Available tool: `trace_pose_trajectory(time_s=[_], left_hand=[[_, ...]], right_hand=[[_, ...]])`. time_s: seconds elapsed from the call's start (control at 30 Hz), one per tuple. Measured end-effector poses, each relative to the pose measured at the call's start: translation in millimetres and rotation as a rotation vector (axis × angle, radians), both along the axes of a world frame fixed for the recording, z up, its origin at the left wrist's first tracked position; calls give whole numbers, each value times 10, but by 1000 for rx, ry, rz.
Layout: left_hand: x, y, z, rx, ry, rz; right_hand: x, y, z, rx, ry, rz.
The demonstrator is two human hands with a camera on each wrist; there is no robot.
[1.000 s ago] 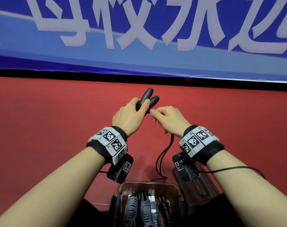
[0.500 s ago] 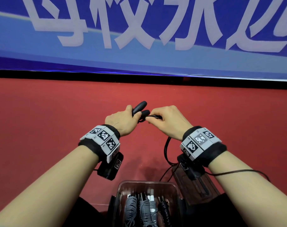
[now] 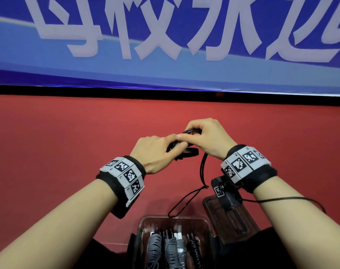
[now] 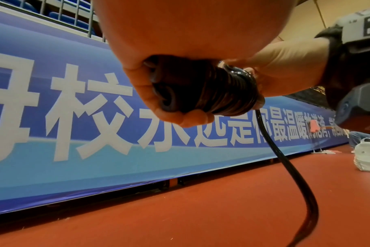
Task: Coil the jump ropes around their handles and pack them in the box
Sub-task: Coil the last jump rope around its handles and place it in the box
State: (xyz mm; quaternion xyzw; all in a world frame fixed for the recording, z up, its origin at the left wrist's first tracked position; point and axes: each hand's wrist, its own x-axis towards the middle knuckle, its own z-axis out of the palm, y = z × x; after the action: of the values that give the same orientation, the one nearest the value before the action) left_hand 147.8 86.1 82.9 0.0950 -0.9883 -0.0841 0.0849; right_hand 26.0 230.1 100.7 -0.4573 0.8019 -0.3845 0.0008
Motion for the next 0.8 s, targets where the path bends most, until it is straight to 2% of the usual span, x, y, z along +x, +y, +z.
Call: trace_pose_trajectory(time_s=[0.13,0.2,0.33,0.5,0.53,0.67,0.8], left_hand=[[26,56,9,-59,-84,-68],[46,43,30,-38,-98,-108],[66,16,47,34,-67,-176],[37,31,41,262,20,-231],[31,39,46,318,42,-231],[4,29,48,484,121,-188],[-27,-17,7,560,185,-154]], right_hand=[[-8,21,-4,163,48,-62],[-42,31,-2,231,-10,-72],[-105,72,29,174,-358,15],[-179,75,-85,-78,-893,63],[-160,53,-107,-95,-914,49],[-47,-36,-158,-64,-818,-29],[84,-132,-185,7,-723,-67]])
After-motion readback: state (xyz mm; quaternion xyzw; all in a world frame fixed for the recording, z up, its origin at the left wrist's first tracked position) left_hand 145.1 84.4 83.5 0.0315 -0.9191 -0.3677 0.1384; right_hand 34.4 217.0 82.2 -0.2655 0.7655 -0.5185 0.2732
